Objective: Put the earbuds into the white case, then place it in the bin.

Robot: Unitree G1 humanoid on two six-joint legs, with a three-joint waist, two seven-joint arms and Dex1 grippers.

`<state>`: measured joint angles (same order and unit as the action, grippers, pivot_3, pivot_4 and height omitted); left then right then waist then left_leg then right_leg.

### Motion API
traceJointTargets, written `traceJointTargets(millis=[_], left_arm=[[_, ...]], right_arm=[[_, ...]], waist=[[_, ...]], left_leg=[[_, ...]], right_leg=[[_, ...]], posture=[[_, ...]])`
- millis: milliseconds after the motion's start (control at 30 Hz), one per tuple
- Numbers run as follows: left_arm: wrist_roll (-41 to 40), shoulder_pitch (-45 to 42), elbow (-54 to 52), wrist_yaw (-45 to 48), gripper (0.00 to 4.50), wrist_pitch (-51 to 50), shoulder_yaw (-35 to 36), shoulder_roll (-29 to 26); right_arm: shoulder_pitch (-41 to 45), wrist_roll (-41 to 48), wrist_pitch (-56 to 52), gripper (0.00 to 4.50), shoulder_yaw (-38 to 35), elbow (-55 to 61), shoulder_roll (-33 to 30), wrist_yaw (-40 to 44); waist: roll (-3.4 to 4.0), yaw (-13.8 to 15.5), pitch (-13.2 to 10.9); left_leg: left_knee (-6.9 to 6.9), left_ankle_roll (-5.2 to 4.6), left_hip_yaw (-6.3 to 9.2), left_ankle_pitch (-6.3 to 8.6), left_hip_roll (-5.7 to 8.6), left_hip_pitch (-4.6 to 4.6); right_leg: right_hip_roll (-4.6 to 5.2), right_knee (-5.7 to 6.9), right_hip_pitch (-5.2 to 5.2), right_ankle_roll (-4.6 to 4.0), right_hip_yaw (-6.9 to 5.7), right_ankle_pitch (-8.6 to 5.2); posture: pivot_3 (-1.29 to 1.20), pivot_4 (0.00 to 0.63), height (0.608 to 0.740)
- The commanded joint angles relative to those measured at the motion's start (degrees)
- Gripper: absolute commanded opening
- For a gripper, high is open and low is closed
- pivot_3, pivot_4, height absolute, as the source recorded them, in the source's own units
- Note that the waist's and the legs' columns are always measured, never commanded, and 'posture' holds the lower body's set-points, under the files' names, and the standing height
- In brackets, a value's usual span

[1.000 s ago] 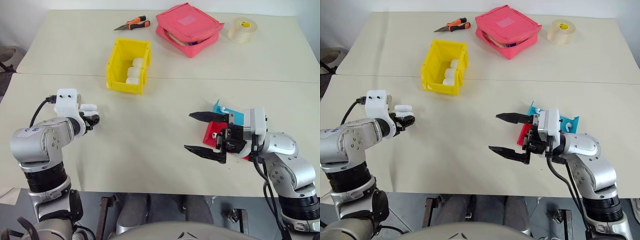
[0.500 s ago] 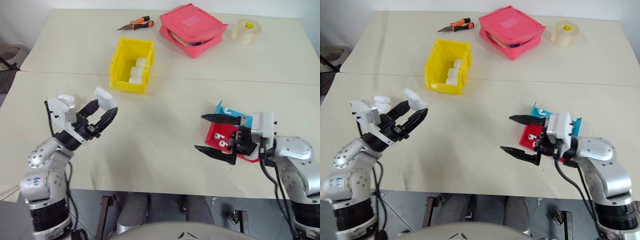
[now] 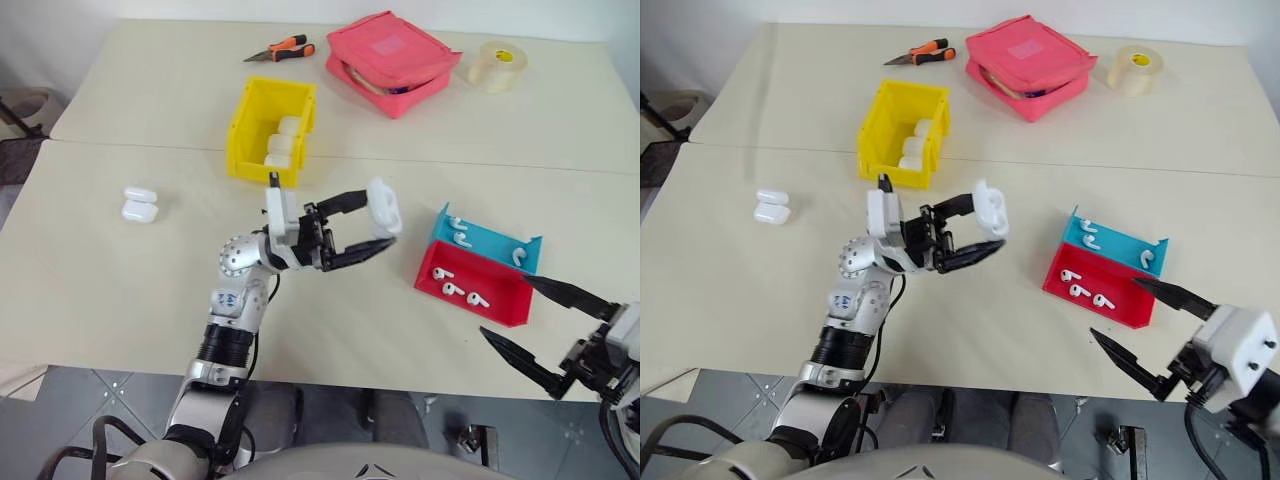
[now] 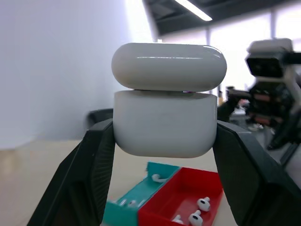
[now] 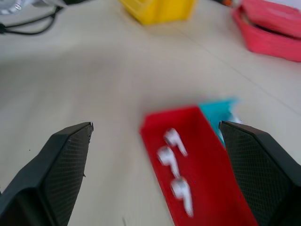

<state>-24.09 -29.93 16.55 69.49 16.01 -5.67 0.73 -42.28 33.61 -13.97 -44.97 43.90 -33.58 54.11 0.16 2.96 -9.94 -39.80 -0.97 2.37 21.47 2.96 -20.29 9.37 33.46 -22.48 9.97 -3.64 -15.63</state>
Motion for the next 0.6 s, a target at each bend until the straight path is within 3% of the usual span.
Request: traceJointTargets(millis=[33,133,367,500,600], left_arm=[[-1.26,-1.49,3.62,3.45,2.76,6.01,-0.62,2.53],[-1.97,-1.07,4.8,5.62,2.76,7.02,-1.22,3.13],[-4.44,1.54,1.33,9.29,2.76,2.13,-2.49,0.82],[-3.91,2.59,-0.62,8.62,2.76,0.35,-3.19,-0.69],[-3.84,3.83,-2.64,7.21,2.76,-0.2,-3.04,-1.16]], right_arm=[[-5.88,-1.56,-4.73,4.5,-5.53,1.54,-0.65,-1.73],[-8.03,-2.35,-9.16,4.5,-6.67,1.84,-3.42,-2.47],[1.2,-0.91,-25.21,4.5,-1.52,2.35,-19.23,-5.57],[12.68,1.58,-34.81,4.5,6.5,0.18,-28.02,-8.4],[23.23,-0.79,-35.4,4.5,18.66,-4.2,-35.66,-7.21]], waist=[[-0.02,-0.18,-0.01],[-0.01,-0.27,-0.01],[0.02,-0.32,0.0],[0.03,0.07,0.0],[0.02,-0.07,-0.01]], left_leg=[[0.02,-0.02,0.02,0.02,-0.02,0.0],[0.0,-0.11,0.19,0.08,-0.06,0.02],[-0.04,-0.15,0.25,0.11,-0.08,0.03],[-0.15,-0.15,0.39,0.11,-0.06,-0.07],[-0.21,-0.18,0.45,0.12,0.02,-0.11]], right_leg=[[0.0,-0.01,-0.02,0.0,0.02,0.0],[0.0,-0.05,-0.03,0.0,0.06,0.0],[0.01,-0.13,-0.04,0.0,0.09,0.0],[0.01,-0.04,-0.06,0.0,0.02,0.0],[0.07,-0.07,-0.05,0.0,0.02,0.01]], posture=[[0.0,0.15,0.74],[0.0,0.15,0.74],[0.0,0.15,0.74],[0.0,0.15,0.74],[0.0,0.15,0.74]])
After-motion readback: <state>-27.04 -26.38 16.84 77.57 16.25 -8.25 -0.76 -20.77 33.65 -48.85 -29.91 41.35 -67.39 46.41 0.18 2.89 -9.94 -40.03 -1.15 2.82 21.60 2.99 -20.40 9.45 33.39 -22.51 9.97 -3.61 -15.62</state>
